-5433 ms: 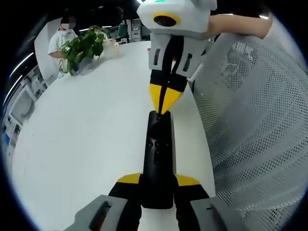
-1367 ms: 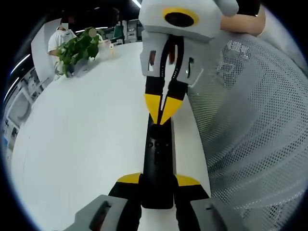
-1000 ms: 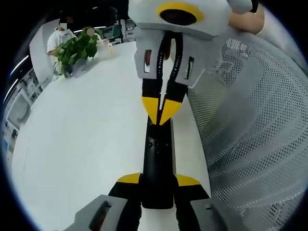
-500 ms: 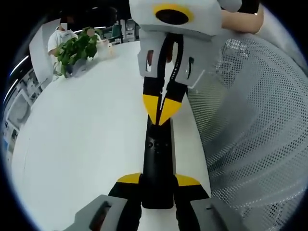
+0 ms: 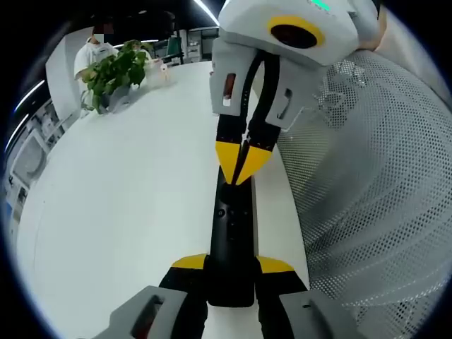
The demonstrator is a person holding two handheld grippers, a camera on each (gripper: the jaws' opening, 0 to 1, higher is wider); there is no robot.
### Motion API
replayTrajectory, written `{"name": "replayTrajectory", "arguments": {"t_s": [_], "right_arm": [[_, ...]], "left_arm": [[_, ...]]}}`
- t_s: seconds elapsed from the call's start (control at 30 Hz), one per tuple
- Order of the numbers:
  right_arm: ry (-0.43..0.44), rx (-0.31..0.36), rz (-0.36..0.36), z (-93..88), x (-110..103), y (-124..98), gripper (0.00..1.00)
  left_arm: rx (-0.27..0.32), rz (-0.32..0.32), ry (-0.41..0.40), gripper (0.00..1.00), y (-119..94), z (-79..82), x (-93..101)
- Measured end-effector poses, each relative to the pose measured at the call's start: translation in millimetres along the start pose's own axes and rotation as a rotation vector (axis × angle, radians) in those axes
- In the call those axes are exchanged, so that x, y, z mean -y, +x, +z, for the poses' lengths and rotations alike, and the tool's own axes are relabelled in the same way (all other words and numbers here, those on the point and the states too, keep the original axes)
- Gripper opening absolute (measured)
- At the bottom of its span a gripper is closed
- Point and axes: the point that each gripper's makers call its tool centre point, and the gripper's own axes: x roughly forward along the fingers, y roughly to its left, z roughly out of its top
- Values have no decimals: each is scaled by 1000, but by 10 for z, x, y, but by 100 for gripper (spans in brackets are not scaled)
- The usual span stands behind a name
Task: Press the specified remote control buttons in sequence, fully releasing each button before pressing the next.
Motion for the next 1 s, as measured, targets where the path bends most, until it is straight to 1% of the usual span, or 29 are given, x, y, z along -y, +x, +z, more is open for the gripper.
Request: {"name": "replayTrajectory", "arguments": {"t_s": [0.27, 0.33, 0.43, 0.53, 0.63, 0.73, 0.8, 0.87, 1.0], "right_arm": [[17, 6, 7, -1, 5, 3, 0], [39, 12, 12, -4, 12, 4, 0], [102, 41, 26, 0, 21, -3, 0], [117, 53, 31, 14, 27, -1, 0], [130, 81, 49, 86, -7, 21, 0], [131, 72, 50, 95, -6, 33, 0], [171, 82, 57, 84, 1, 31, 0], [188, 92, 62, 76, 9, 26, 0], [178, 83, 58, 90, -3, 35, 0]], "left_arm": [[4, 1, -4, 25, 0, 1, 0], [4, -1, -4, 25, 0, 2, 0], [5, -2, -3, 25, -2, 4, 1], [6, -3, -3, 25, -2, 4, 0], [5, -3, -2, 25, -2, 5, -1], [4, -4, 0, 25, 1, 0, -4], [4, -4, 0, 25, -1, 3, -3], [3, -4, 1, 25, -1, 3, -4], [3, -5, 2, 25, -3, 3, -7]]}}
